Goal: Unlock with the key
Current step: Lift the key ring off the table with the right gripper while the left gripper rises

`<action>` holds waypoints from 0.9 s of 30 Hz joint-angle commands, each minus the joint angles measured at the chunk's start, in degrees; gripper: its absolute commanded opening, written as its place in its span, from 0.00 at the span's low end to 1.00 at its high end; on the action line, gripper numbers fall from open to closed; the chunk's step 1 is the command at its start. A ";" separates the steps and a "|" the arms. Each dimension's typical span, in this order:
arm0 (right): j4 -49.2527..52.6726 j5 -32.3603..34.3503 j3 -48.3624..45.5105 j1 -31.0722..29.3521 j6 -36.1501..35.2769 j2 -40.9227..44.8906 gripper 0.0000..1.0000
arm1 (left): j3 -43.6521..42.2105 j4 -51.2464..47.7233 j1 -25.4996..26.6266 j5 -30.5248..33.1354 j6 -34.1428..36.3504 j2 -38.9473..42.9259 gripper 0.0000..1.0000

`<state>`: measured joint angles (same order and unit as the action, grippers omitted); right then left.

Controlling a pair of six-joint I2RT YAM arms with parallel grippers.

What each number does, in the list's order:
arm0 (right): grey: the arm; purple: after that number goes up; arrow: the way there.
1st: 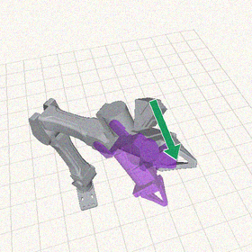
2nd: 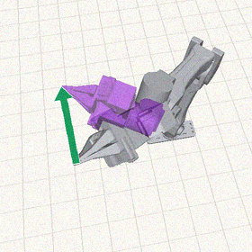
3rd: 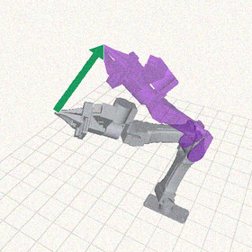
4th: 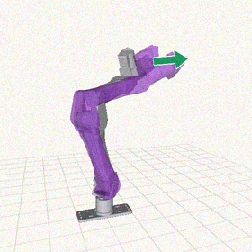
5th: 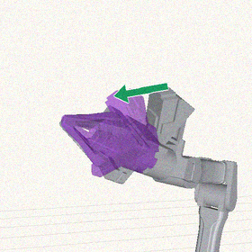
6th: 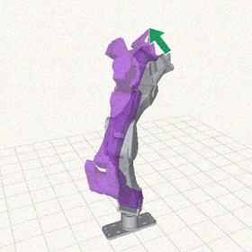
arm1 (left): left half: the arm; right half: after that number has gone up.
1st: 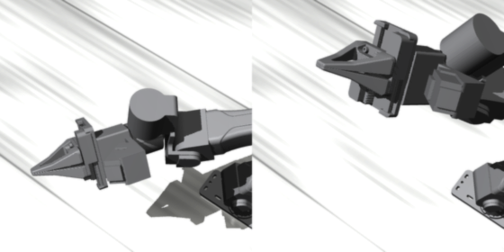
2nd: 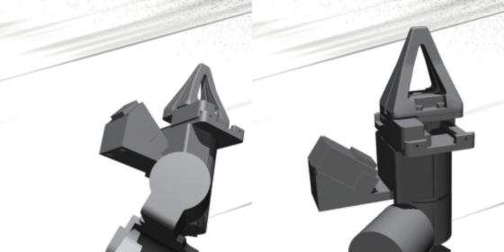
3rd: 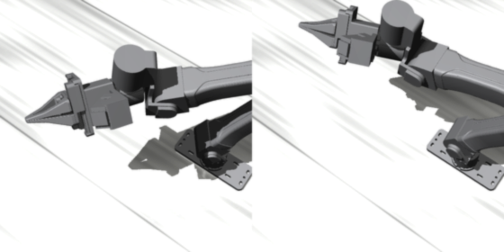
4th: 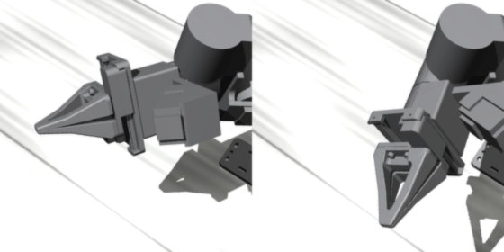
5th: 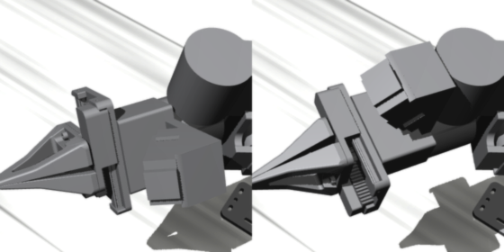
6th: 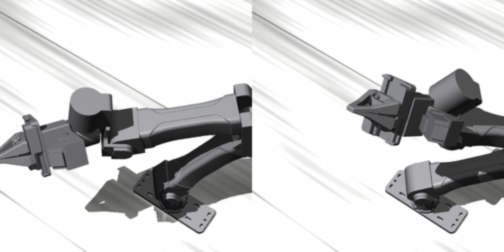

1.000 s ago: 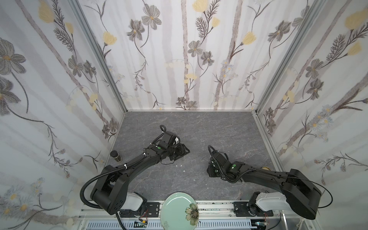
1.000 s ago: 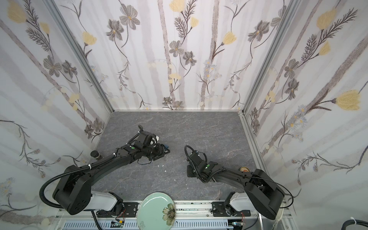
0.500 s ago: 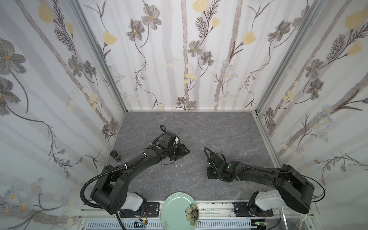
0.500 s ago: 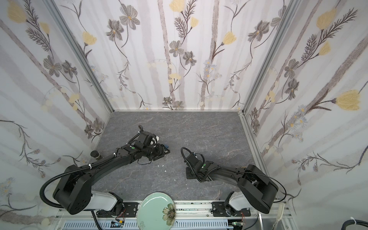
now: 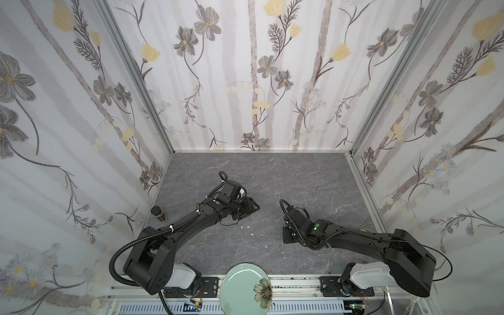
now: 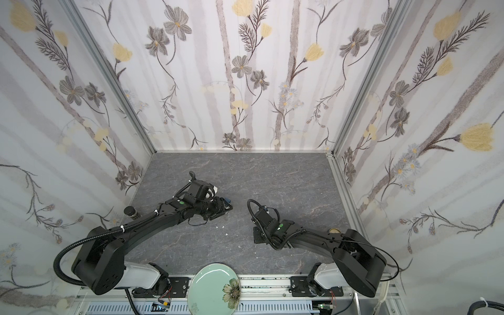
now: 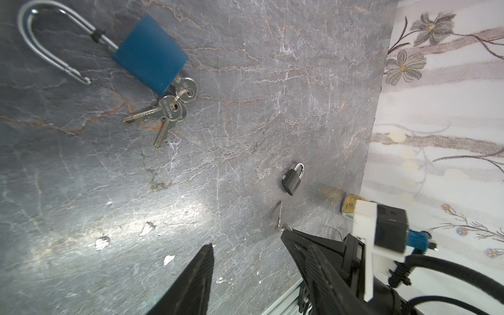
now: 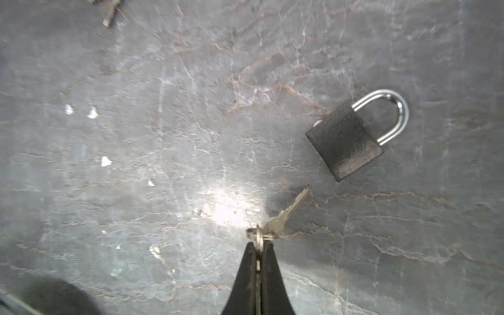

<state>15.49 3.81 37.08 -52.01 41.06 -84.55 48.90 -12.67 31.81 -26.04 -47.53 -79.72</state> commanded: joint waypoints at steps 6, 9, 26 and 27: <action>-3.19 -3.23 3.21 1.73 -6.81 10.50 0.00 | 0.09 4.69 -0.75 -1.53 2.45 5.79 0.53; -4.97 -7.07 4.22 3.83 -8.33 13.70 0.00 | 0.09 8.64 -0.96 -5.45 3.38 7.28 0.48; -9.56 -25.73 12.50 11.20 -10.42 18.89 0.00 | -4.06 33.16 -1.03 -20.02 -1.50 12.83 0.58; -10.27 -26.64 12.51 11.20 -10.31 19.16 0.00 | -4.41 34.90 -0.90 -20.36 -2.42 12.68 0.63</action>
<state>9.17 -18.48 48.95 -40.91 31.00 -65.78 45.01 13.32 30.89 -43.75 -47.03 -66.85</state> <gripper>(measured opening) 0.050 0.596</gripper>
